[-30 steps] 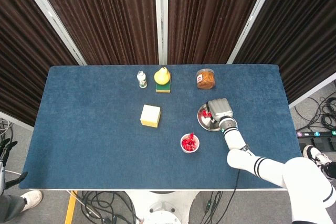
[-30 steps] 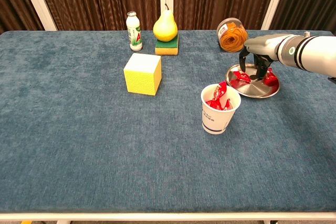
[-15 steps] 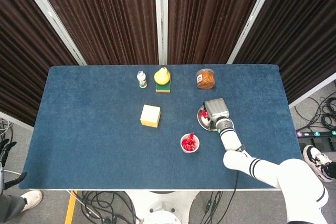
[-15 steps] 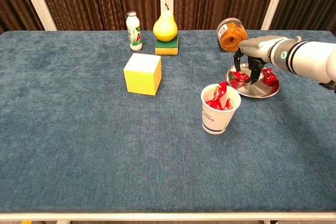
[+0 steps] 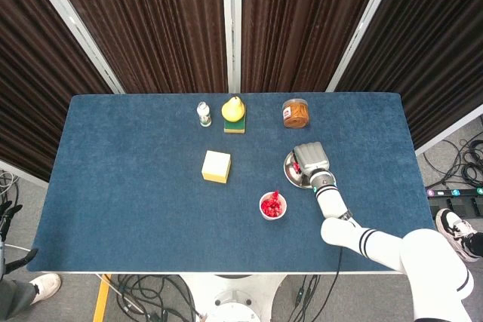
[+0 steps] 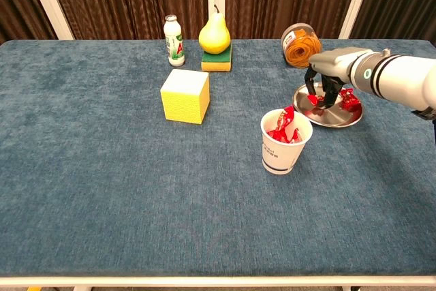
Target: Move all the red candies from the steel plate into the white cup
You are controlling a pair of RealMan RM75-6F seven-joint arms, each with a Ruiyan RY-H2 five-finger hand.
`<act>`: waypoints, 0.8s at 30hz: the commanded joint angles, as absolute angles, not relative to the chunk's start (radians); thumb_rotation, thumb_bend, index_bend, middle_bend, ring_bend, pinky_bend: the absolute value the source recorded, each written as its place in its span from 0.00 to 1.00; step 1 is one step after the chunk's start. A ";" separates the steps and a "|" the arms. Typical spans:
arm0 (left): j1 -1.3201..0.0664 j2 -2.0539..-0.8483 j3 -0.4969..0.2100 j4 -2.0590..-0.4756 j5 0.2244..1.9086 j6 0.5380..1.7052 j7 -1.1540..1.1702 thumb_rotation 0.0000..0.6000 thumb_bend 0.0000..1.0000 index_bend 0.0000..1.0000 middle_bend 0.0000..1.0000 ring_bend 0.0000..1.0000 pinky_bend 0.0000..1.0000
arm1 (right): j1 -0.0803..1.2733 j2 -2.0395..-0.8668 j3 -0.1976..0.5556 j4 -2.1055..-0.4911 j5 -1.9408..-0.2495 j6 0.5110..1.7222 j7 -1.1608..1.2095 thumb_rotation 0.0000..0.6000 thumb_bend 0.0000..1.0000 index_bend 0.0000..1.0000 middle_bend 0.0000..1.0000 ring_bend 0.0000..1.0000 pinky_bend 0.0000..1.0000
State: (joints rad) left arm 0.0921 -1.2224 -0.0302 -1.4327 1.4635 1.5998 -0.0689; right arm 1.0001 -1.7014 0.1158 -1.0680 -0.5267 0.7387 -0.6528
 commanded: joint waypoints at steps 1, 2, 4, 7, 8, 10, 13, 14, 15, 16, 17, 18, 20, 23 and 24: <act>0.092 -1.220 -0.031 -1.435 1.465 1.602 -0.067 1.00 0.00 0.22 0.21 0.21 0.20 | 0.961 -1.592 0.138 -1.240 -0.622 0.803 -0.589 1.00 0.37 0.60 1.00 1.00 1.00; 0.092 -1.218 -0.031 -1.437 1.466 1.603 -0.065 1.00 0.00 0.22 0.21 0.21 0.20 | 0.950 -1.557 0.144 -1.295 -0.649 0.819 -0.570 1.00 0.37 0.60 1.00 1.00 1.00; 0.092 -1.215 -0.032 -1.441 1.469 1.607 -0.061 1.00 0.00 0.22 0.21 0.21 0.20 | 0.920 -1.473 0.157 -1.422 -0.717 0.856 -0.522 1.00 0.37 0.60 1.00 1.00 1.00; 0.093 -1.209 -0.033 -1.452 1.472 1.614 -0.052 1.00 0.00 0.22 0.21 0.21 0.20 | 0.874 -1.361 0.161 -1.593 -0.826 0.901 -0.462 1.00 0.37 0.60 1.00 1.00 1.00; 0.094 -1.208 -0.033 -1.455 1.473 1.616 -0.049 1.00 0.00 0.22 0.21 0.21 0.20 | 0.861 -1.331 0.160 -1.640 -0.860 0.910 -0.444 1.00 0.37 0.60 1.00 1.00 1.00; 0.093 -1.204 -0.033 -1.465 1.477 1.619 -0.042 1.00 0.00 0.22 0.21 0.21 0.20 | 0.835 -1.273 0.153 -1.733 -0.934 0.922 -0.406 1.00 0.37 0.60 1.00 1.00 1.00; 0.093 -1.202 -0.032 -1.475 1.482 1.622 -0.034 1.00 0.00 0.22 0.21 0.21 0.20 | 0.812 -1.225 0.131 -1.821 -1.028 0.922 -0.371 1.00 0.37 0.61 1.00 1.00 1.00; 0.093 -1.201 -0.031 -1.478 1.483 1.622 -0.032 1.00 0.00 0.22 0.21 0.21 0.20 | 0.807 -1.220 0.123 -1.836 -1.054 0.921 -0.367 1.00 0.37 0.61 1.00 1.00 1.00; 0.093 -1.200 -0.031 -1.480 1.484 1.622 -0.029 1.00 0.00 0.22 0.21 0.21 0.20 | 0.803 -1.218 0.112 -1.850 -1.083 0.919 -0.365 1.00 0.37 0.61 1.00 1.00 1.00; 0.094 -1.200 -0.030 -1.481 1.484 1.623 -0.028 1.00 0.00 0.22 0.21 0.21 0.20 | 0.802 -1.220 0.103 -1.856 -1.100 0.914 -0.367 1.00 0.37 0.61 1.00 1.00 1.00; 0.095 -1.200 -0.030 -1.483 1.484 1.624 -0.027 1.00 0.00 0.22 0.21 0.21 0.20 | 0.803 -1.224 0.095 -1.858 -1.112 0.908 -0.371 1.00 0.37 0.60 1.00 1.00 1.00; 0.096 -1.199 -0.030 -1.484 1.484 1.626 -0.027 1.00 0.00 0.22 0.21 0.21 0.20 | 0.806 -1.233 0.086 -1.854 -1.119 0.899 -0.378 1.00 0.37 0.60 1.00 1.00 1.00; 0.097 -1.200 -0.030 -1.484 1.483 1.628 -0.029 1.00 0.00 0.22 0.21 0.21 0.20 | 0.812 -1.258 0.075 -1.837 -1.119 0.890 -0.402 1.00 0.37 0.59 1.00 1.00 1.00; 0.099 -1.202 -0.029 -1.481 1.480 1.626 -0.032 1.00 0.00 0.22 0.21 0.21 0.20 | 0.820 -1.294 0.066 -1.816 -1.108 0.885 -0.433 1.00 0.37 0.57 1.00 1.00 1.00; 0.101 -1.203 -0.028 -1.478 1.479 1.626 -0.034 1.00 0.00 0.22 0.21 0.21 0.20 | 0.823 -1.305 0.063 -1.813 -1.103 0.882 -0.442 1.00 0.37 0.57 1.00 1.00 1.00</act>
